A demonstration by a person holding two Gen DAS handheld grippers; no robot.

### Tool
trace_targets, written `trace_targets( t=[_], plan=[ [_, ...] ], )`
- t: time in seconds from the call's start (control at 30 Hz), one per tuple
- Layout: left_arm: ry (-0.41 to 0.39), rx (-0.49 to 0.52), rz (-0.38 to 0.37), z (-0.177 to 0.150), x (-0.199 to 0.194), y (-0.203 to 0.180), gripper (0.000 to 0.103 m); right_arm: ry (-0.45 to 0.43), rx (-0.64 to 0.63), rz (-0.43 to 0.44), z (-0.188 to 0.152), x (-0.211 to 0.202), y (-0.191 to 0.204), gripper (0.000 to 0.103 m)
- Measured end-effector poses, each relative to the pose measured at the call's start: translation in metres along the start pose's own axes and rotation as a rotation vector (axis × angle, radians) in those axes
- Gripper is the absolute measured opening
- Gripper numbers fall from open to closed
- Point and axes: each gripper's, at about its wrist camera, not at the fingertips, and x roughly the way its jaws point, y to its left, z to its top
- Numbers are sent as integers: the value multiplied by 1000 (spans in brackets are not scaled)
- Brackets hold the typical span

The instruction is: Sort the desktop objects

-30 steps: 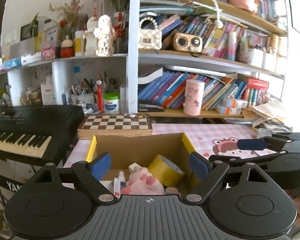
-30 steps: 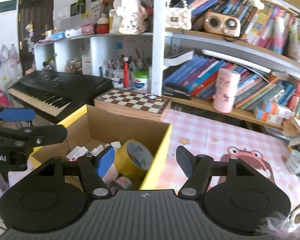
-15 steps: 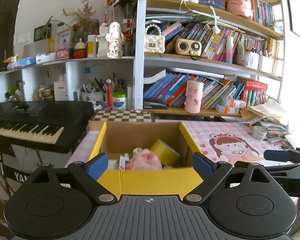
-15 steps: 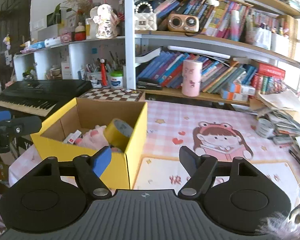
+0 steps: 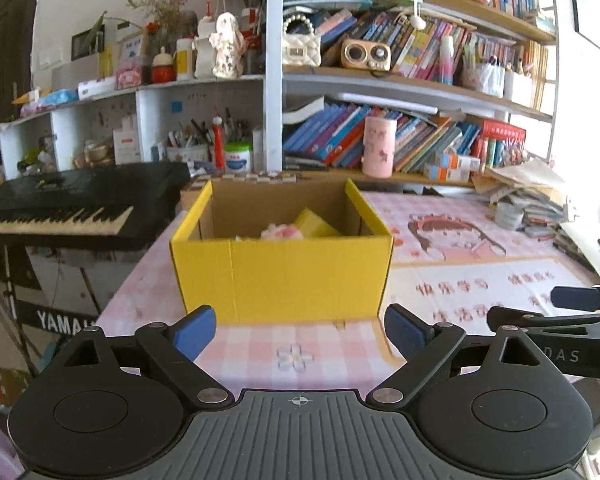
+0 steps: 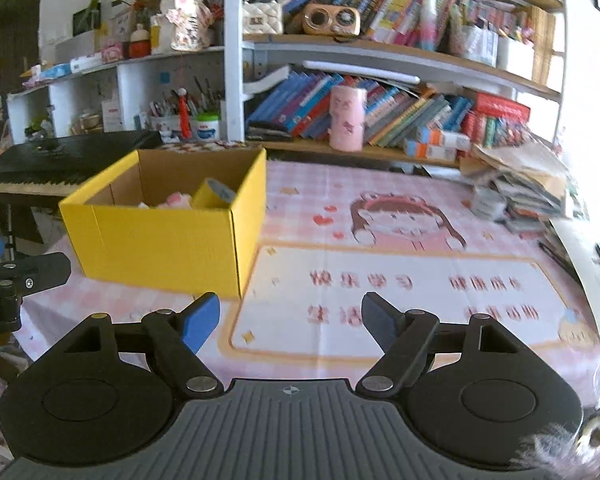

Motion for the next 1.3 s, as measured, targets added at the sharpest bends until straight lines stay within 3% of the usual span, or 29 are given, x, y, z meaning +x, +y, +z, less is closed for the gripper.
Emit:
trace_targets(
  t=[0.37, 1.3],
  plan=[
    [55, 64, -9, -23, -9, -18, 94, 58, -7, -49, -40, -16, -1, 81],
    [212, 90, -48, -31, 14, -47, 102, 166, 29, -62, -55, -11, -31, 90]
  ],
)
